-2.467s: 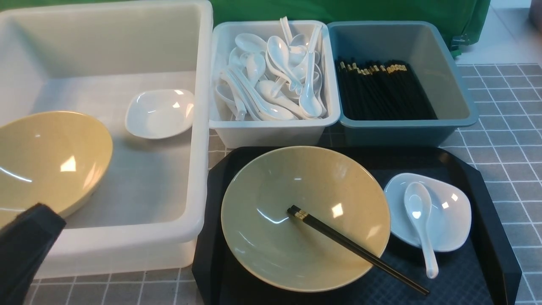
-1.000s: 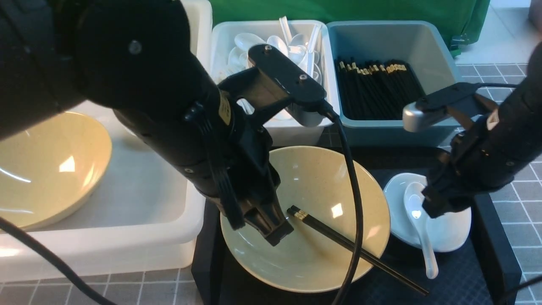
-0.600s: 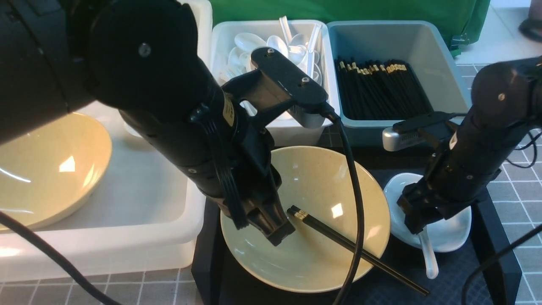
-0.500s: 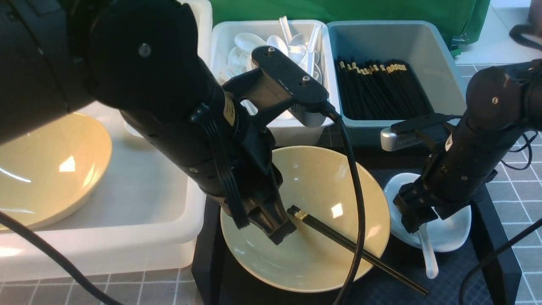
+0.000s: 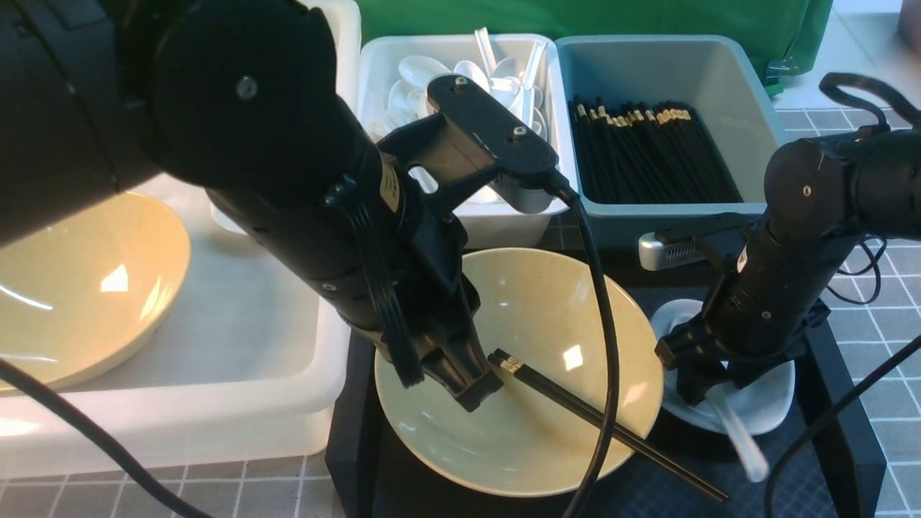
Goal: On grey table put chopsticks spoon bowls plates into blue grey white boxes.
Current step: 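Reach down and grasp the white spoon resting in the bowl with the right gripper, then place the white spoon into the bin of spoons with the right gripper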
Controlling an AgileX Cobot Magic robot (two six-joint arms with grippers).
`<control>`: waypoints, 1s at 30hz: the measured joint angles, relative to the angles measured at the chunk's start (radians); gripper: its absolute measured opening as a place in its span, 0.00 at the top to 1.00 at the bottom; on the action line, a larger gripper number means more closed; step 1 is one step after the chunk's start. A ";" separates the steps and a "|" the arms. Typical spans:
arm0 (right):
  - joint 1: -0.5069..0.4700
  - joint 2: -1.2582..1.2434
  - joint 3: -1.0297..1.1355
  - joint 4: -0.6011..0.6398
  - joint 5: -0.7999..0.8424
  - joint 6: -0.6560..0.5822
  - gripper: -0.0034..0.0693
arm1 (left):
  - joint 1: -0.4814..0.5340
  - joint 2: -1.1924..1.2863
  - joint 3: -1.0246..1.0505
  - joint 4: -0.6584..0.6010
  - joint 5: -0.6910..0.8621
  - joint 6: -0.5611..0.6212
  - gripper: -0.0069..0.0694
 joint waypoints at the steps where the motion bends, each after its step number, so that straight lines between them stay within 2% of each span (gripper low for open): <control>1: 0.000 0.000 0.000 0.000 0.000 -0.003 0.47 | 0.000 0.000 0.000 0.001 0.002 0.000 0.92; 3: 0.000 0.000 -0.003 0.000 0.011 -0.010 0.53 | 0.000 0.000 0.000 0.011 0.002 0.000 0.92; 9: 0.000 -0.042 -0.045 -0.028 0.063 -0.043 0.53 | 0.008 -0.002 0.000 0.127 0.003 -0.038 0.92; 13: 0.000 -0.127 -0.121 -0.059 0.105 -0.068 0.53 | 0.104 -0.037 0.020 0.186 -0.014 -0.118 0.92; 16: 0.001 -0.167 -0.206 -0.061 0.119 -0.092 0.53 | 0.188 -0.083 0.054 0.168 -0.049 -0.122 0.92; 18: 0.008 -0.171 -0.325 -0.060 0.125 -0.115 0.53 | 0.285 -0.146 0.105 0.103 -0.097 -0.106 0.92; 20: 0.018 -0.154 -0.417 -0.052 0.114 -0.124 0.53 | 0.337 -0.181 0.123 0.045 -0.123 -0.088 0.92; 24: 0.043 -0.071 -0.602 -0.032 0.071 -0.131 0.53 | 0.395 -0.229 0.131 -0.021 -0.151 -0.055 0.92; 30: 0.083 0.121 -0.866 0.028 -0.007 -0.128 0.53 | 0.403 -0.285 0.140 -0.045 -0.156 -0.027 0.92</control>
